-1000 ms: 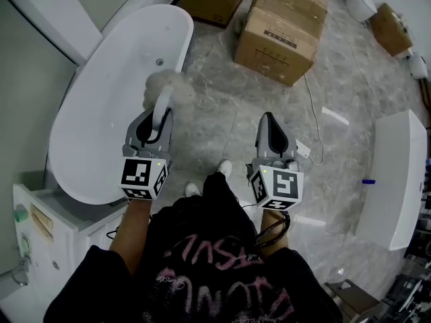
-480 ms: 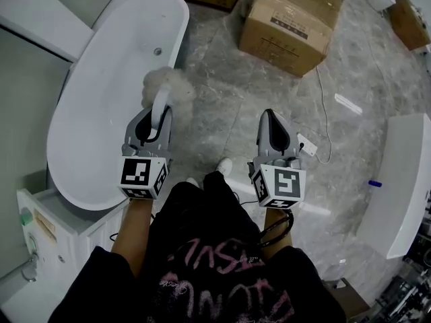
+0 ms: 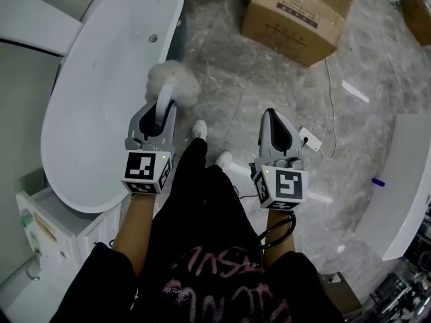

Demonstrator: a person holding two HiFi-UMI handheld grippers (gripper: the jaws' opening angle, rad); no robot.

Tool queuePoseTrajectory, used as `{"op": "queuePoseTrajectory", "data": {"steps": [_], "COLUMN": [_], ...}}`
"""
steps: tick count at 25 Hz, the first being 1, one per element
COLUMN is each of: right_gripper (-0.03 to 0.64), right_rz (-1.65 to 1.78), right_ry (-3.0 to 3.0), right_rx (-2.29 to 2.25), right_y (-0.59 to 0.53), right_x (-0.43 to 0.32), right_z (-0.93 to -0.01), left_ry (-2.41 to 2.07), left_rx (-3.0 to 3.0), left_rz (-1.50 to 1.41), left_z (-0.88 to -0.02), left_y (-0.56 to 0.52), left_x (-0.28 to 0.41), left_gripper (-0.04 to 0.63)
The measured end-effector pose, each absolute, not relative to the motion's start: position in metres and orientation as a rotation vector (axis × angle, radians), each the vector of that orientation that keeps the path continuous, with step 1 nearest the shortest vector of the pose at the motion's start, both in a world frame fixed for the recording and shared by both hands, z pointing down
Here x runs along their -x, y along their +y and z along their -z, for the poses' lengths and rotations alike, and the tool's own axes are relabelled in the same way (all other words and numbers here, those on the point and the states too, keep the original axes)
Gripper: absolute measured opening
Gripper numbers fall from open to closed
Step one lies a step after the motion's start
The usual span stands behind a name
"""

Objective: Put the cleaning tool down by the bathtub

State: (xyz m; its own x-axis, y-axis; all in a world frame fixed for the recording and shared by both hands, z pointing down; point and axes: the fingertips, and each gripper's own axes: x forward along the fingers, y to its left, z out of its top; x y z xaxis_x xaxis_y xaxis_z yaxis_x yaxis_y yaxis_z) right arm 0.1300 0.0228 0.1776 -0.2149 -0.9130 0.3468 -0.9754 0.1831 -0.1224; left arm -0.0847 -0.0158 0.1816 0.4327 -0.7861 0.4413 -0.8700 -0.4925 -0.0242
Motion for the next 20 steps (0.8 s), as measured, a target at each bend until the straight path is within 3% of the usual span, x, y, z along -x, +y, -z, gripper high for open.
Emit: {"op": "queuePoseTrajectory", "data": {"steps": [20], "right_gripper": [0.014], "right_rz": [-0.629], "right_ry": [-2.172], "right_rx": [-1.771], "right_y": [-0.044], "right_x": [-0.135], "right_z": [-0.370], "left_ry": [-1.358], "left_rx": [-2.251], "left_rz": [-0.818], "left_z": [-0.422], "left_y": [-0.076], "left_x": [0.091], "left_gripper": [0.084]}}
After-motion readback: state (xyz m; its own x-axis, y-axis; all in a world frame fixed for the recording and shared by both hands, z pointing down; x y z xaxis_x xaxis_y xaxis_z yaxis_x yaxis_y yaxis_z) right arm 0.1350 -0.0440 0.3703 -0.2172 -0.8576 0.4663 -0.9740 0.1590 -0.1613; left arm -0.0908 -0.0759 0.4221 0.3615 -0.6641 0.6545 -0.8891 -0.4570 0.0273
